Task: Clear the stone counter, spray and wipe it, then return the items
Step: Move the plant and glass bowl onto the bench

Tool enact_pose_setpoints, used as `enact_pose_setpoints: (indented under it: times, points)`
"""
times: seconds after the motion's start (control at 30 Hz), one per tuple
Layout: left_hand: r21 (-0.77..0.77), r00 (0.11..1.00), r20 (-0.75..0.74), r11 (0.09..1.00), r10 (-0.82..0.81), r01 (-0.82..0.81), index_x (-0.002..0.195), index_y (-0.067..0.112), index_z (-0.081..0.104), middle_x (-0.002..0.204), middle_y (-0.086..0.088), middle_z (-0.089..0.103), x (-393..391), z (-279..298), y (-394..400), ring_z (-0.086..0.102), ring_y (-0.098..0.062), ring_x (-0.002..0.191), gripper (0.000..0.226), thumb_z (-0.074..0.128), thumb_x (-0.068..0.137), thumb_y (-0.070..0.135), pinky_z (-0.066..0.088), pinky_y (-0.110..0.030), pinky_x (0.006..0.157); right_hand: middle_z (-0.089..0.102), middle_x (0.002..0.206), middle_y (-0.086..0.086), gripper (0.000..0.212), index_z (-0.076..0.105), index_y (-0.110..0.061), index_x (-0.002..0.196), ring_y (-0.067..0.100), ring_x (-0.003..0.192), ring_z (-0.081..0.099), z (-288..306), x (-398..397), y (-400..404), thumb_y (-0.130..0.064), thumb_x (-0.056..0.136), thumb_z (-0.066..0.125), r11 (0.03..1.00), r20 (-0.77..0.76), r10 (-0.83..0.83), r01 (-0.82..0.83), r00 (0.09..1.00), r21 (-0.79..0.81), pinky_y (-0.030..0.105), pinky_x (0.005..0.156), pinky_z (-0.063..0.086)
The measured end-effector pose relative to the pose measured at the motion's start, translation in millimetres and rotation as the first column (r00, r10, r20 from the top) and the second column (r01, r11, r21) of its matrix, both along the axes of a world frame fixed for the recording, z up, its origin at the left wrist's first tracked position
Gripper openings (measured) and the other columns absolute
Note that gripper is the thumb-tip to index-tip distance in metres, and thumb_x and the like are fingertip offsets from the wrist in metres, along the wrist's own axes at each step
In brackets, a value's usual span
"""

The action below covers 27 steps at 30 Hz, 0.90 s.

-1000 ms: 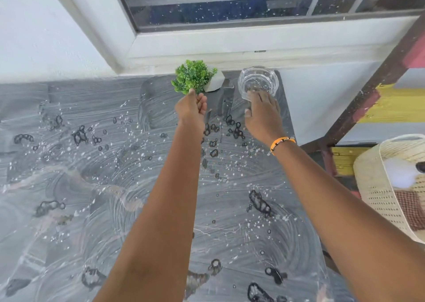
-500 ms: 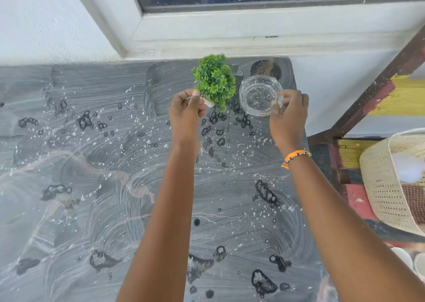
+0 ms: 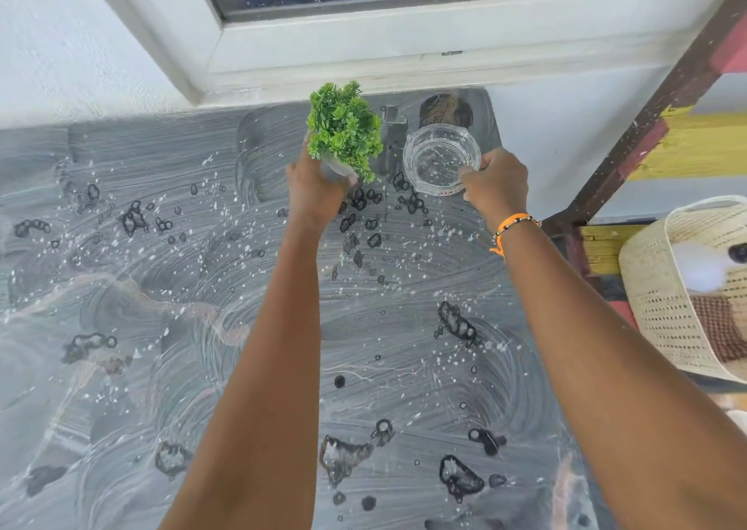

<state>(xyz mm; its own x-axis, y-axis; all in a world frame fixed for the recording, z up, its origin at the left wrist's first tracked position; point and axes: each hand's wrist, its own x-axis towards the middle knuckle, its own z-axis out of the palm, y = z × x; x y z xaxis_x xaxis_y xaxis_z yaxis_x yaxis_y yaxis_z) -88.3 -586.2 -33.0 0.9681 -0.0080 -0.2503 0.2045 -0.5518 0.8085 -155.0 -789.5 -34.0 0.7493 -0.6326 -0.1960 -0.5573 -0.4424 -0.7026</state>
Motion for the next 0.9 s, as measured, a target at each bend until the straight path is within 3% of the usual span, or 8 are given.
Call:
enact_pose_setpoints:
  times: [0.3,0.4,0.47,0.53,0.63,0.73,0.83,0.9]
  points:
    - [0.034,0.996,0.008,0.996,-0.087,0.087,0.136,0.011,0.034,0.132,-0.009,0.046,0.7,-8.3,-8.3,0.043,-0.026,0.124,0.080,0.078,0.070,0.014,0.035,-0.047,0.108,0.067,0.080,0.018,0.014,0.050,-0.009,0.083,0.035,0.077,0.066,-6.1,-51.5,-12.5,-0.020,0.079,0.057,0.997,0.077,-0.037,0.032,0.996,0.069,0.039,0.068,0.051]
    - [0.027,0.998,-0.023,0.998,-0.061,0.061,0.085,0.011,0.054,0.086,-0.003,0.056,-1.4,-10.1,-13.5,0.055,-0.013,0.078,0.018,0.067,0.078,0.001,0.046,-0.034,0.081,0.066,0.082,0.020,0.015,0.050,-0.008,0.082,0.036,0.075,0.067,-6.6,-73.3,-20.7,-0.020,0.079,0.057,0.996,0.100,-0.042,0.034,0.994,0.078,0.038,0.065,0.051]
    - [0.038,0.998,-0.023,0.997,-0.065,0.066,0.067,0.016,0.049,0.069,0.002,0.052,-2.1,-6.4,-16.6,0.050,-0.010,0.064,0.026,0.068,0.077,0.002,0.045,-0.032,0.072,0.067,0.081,0.020,0.019,0.054,-0.004,0.087,0.036,0.076,0.067,-5.6,-87.5,-26.0,-0.020,0.080,0.058,0.997,0.109,-0.046,0.038,0.993,0.070,0.040,0.069,0.051]
    - [0.007,0.996,0.019,0.996,-0.086,0.086,0.086,0.015,0.056,0.082,0.003,0.059,-3.4,-4.2,-16.4,0.057,-0.011,0.076,0.029,0.079,0.069,0.012,0.049,-0.027,0.076,0.067,0.078,0.017,0.018,0.054,-0.004,0.088,0.034,0.074,0.066,-4.8,-99.3,-29.1,-0.020,0.081,0.059,0.997,0.118,-0.045,0.037,0.992,0.067,0.039,0.071,0.051]
    - [0.004,0.991,0.087,0.994,-0.106,0.106,0.113,0.015,0.050,0.099,0.005,0.059,-26.6,3.9,-23.9,0.057,-0.006,0.087,0.074,0.087,0.052,0.036,0.051,-0.015,0.068,0.065,0.074,0.016,0.014,0.051,-0.010,0.084,0.034,0.074,0.066,-4.1,-117.5,-33.3,-0.021,0.080,0.059,0.994,0.127,-0.073,0.062,0.989,0.090,0.036,0.070,0.048]
    - [-0.033,0.989,0.105,0.993,-0.109,0.113,0.108,0.014,0.054,0.097,0.006,0.065,-65.8,7.0,-41.3,0.062,-0.007,0.084,0.088,0.081,0.038,0.060,0.051,-0.019,0.064,0.063,0.071,0.013,0.016,0.051,-0.009,0.084,0.034,0.074,0.066,-4.7,-137.4,-39.8,-0.022,0.080,0.059,0.987,0.129,-0.118,0.102,0.985,0.124,0.037,0.070,0.049]
    - [-0.120,0.978,0.122,0.976,-0.170,0.184,0.107,0.014,0.062,0.096,0.004,0.069,-109.5,7.0,-72.4,0.065,-0.007,0.084,0.073,0.083,0.049,0.053,0.050,-0.015,0.067,0.059,0.064,0.005,0.015,0.053,-0.010,0.082,0.028,0.069,0.066,-7.3,-167.9,-56.4,-0.024,0.078,0.058,0.978,0.136,-0.181,0.163,0.974,0.132,0.032,0.060,0.043]
    - [-0.131,0.979,0.086,0.972,-0.187,0.197,0.105,0.011,0.063,0.085,0.007,0.068,-139.7,7.5,-98.3,0.061,-0.004,0.069,0.072,0.081,0.052,0.055,0.044,-0.010,0.056,0.053,0.058,-0.002,0.013,0.053,-0.013,0.080,0.021,0.061,0.065,-9.0,-193.1,-70.2,-0.025,0.079,0.059,0.970,0.140,-0.223,0.204,0.965,0.133,0.029,0.054,0.039]
